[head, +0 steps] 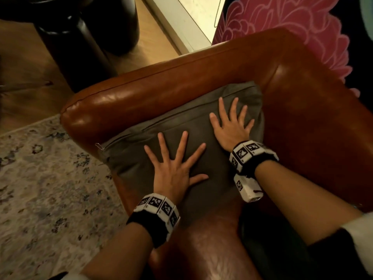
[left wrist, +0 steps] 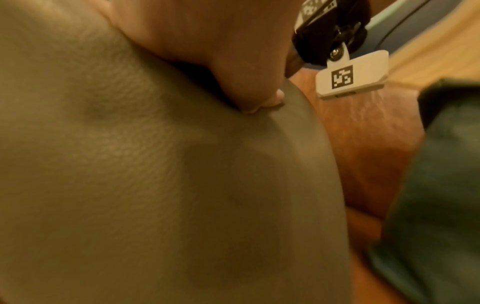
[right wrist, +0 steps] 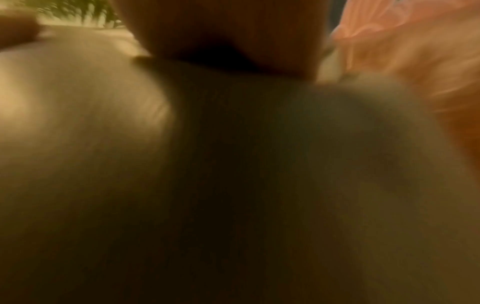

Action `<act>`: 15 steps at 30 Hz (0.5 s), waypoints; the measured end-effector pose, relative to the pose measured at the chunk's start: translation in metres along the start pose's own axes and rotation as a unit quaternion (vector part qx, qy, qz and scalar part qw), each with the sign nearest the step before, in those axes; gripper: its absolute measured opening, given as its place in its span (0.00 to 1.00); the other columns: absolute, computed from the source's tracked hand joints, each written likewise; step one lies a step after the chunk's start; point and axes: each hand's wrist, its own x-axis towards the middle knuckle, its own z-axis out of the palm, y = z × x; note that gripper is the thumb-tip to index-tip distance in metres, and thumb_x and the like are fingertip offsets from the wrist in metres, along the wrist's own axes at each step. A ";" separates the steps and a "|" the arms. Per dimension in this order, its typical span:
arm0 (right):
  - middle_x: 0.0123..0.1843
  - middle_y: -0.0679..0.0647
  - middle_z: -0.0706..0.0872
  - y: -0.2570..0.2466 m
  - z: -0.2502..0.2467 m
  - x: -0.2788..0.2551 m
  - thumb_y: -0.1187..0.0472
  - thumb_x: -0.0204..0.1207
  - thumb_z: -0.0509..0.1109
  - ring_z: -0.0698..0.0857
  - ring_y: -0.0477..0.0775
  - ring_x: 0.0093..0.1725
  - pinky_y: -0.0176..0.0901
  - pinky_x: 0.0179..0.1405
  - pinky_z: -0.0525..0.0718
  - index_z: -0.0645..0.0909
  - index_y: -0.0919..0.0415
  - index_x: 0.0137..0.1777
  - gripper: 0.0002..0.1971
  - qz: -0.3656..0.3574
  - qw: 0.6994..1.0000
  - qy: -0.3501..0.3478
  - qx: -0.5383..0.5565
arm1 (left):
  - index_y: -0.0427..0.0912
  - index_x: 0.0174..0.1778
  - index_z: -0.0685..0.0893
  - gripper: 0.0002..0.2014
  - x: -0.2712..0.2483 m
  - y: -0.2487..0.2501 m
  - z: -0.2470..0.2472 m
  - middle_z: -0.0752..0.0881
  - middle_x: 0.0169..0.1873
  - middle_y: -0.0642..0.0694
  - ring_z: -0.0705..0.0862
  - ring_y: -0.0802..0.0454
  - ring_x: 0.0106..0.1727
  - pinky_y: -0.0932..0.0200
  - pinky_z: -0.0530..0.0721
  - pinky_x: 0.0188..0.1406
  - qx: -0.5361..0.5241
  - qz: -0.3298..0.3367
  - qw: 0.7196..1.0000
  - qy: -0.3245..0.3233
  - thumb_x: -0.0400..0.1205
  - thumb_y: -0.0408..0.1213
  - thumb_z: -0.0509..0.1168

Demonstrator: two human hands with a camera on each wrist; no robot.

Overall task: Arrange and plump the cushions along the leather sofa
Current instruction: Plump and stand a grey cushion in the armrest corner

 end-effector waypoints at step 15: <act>0.61 0.61 0.87 0.057 -0.066 0.007 0.48 0.80 0.71 0.88 0.58 0.47 0.40 0.41 0.84 0.79 0.61 0.70 0.23 0.211 0.880 0.205 0.372 | 0.35 0.69 0.76 0.21 -0.077 -0.091 -0.033 0.77 0.63 0.32 0.77 0.36 0.63 0.52 0.73 0.61 -0.291 -0.221 0.914 0.178 0.86 0.46 0.61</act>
